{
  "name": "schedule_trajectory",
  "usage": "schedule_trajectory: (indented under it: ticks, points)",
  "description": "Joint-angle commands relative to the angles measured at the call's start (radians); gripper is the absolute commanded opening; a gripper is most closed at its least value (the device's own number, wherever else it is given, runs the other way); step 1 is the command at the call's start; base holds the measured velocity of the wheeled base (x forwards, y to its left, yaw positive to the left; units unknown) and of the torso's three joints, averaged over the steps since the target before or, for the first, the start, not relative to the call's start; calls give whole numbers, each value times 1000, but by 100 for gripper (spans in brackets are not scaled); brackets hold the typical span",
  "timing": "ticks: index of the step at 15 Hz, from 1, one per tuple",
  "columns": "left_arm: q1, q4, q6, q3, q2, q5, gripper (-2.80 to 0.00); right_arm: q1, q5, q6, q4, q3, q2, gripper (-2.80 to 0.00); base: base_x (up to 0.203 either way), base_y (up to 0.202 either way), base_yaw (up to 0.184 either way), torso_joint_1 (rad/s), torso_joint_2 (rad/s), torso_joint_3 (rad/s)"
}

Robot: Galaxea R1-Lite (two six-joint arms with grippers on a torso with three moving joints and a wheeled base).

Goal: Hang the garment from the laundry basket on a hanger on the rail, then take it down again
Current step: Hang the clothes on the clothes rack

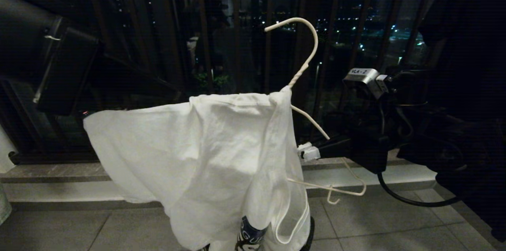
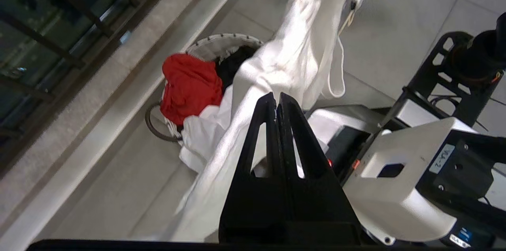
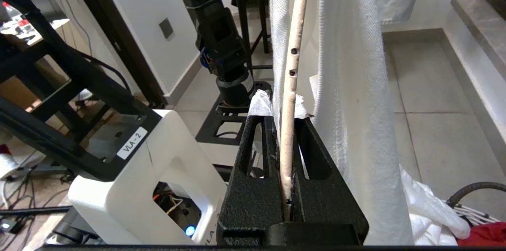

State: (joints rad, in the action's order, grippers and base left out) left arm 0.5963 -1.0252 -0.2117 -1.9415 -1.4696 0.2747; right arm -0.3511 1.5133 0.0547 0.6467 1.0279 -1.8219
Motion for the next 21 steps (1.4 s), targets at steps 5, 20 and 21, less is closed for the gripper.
schedule_trajectory:
  ticks: [5, 20, 21]
  points:
    - [33, 30, -3, 1, -27, 79, 0, 3, 13, 1, 4, 3, -13, -280, 0, 0, 0, 0, 0, 0]
    - [13, 55, -89, 1, -195, 158, 0, 20, 11, 2, 5, 20, -34, -280, 0, 0, 0, 0, 0, 0]
    - [13, 39, -94, 1, -197, 157, 0, 20, 11, 2, 5, 20, -34, -280, 0, 0, 0, 0, 0, 0]
